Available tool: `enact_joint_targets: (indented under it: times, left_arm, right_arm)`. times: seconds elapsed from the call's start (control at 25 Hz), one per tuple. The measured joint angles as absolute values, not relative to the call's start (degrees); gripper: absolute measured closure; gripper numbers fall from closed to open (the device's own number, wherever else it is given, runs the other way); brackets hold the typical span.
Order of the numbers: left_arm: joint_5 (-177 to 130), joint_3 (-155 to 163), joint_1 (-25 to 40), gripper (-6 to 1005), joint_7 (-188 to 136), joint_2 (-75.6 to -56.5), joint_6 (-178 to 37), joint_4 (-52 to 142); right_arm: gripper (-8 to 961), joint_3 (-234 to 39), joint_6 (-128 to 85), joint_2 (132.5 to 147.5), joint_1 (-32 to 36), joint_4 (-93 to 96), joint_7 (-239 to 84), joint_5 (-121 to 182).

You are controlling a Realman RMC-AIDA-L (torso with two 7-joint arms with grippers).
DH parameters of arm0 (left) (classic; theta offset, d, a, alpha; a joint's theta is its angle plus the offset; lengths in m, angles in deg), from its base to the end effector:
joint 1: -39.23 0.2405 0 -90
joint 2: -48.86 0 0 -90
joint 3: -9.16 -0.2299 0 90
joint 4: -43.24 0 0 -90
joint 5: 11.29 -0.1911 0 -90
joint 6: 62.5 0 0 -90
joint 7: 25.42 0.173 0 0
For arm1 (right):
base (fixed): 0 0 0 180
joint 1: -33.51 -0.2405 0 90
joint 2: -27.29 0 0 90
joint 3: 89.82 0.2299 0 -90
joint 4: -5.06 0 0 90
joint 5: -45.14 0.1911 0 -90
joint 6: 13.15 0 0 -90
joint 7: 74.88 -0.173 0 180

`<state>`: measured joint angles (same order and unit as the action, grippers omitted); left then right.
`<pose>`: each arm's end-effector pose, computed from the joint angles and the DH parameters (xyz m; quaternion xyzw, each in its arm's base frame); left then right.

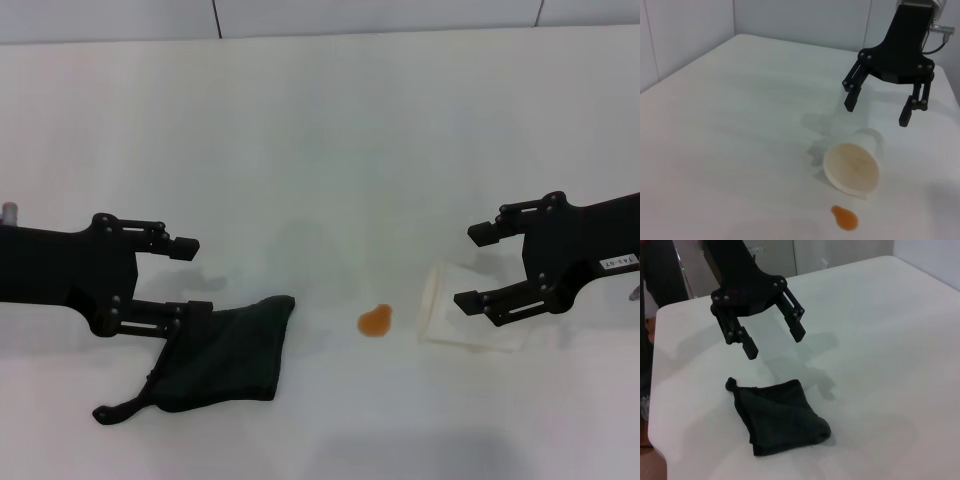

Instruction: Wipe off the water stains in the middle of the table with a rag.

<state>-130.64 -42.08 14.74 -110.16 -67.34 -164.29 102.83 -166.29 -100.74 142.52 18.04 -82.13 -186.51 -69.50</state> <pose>-0.2194 0.2806 0.0212 -0.9862 -0.1104 -0.1103 0.0558 0.1673 0.2808 0.0107 -0.9852 0.1250 0.0435 0.1092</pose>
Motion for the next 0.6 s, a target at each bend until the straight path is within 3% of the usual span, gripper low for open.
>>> enact_joint_targets:
  times: [0.6]
  left_arm:
    - [-130.64,-42.12,14.71,273,-110.05,-67.36,-164.11,102.83]
  right_arm:
    - [150,-166.39,-101.27,142.51,17.63,-82.13,-188.16,-69.96]
